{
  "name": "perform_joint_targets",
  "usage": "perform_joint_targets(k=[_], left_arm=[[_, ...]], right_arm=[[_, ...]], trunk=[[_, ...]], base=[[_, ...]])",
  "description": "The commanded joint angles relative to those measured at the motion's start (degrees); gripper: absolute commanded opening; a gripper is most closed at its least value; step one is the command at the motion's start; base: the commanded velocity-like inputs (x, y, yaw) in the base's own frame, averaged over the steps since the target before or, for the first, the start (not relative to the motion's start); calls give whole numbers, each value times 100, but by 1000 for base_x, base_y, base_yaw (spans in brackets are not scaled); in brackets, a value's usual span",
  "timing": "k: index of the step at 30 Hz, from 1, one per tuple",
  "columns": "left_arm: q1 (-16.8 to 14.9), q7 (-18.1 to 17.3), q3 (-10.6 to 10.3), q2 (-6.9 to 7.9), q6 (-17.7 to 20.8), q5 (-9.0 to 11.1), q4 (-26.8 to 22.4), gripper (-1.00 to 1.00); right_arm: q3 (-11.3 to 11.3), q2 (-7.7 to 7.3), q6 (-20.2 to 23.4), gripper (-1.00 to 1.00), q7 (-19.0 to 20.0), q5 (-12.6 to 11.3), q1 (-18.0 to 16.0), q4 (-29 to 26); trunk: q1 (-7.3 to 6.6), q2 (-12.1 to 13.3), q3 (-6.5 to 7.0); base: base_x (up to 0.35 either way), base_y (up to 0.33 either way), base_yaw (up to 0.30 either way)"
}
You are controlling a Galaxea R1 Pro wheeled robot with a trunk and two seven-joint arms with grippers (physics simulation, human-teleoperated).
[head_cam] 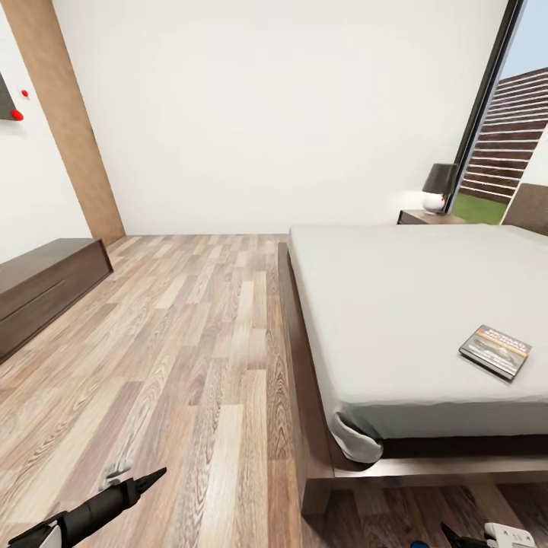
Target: In the bedroom, move the book from the bed onto either nightstand, and place the two sandals side by side next to the bed.
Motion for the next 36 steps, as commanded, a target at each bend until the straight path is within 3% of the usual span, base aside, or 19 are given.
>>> perform_joint_targets(k=[1,7,36], left_arm=[[-3,-26,27,-2,53,-4,-1,100],[-3,-26,27,-1,56,-4,-1,100],[-3,-18,16,-9,49,-4,-1,100]], right_arm=[[42,-3,-16,100,23,-59,-4,9],[44,-3,-17,100,18,-60,-4,17],[45,6,-19,100,2,-98,-4,53]], trunk=[[-1,-2,-5],[-17,6,128],[-654,1169,648]], base=[[0,0,0],[0,0,0],[0,0,0]])
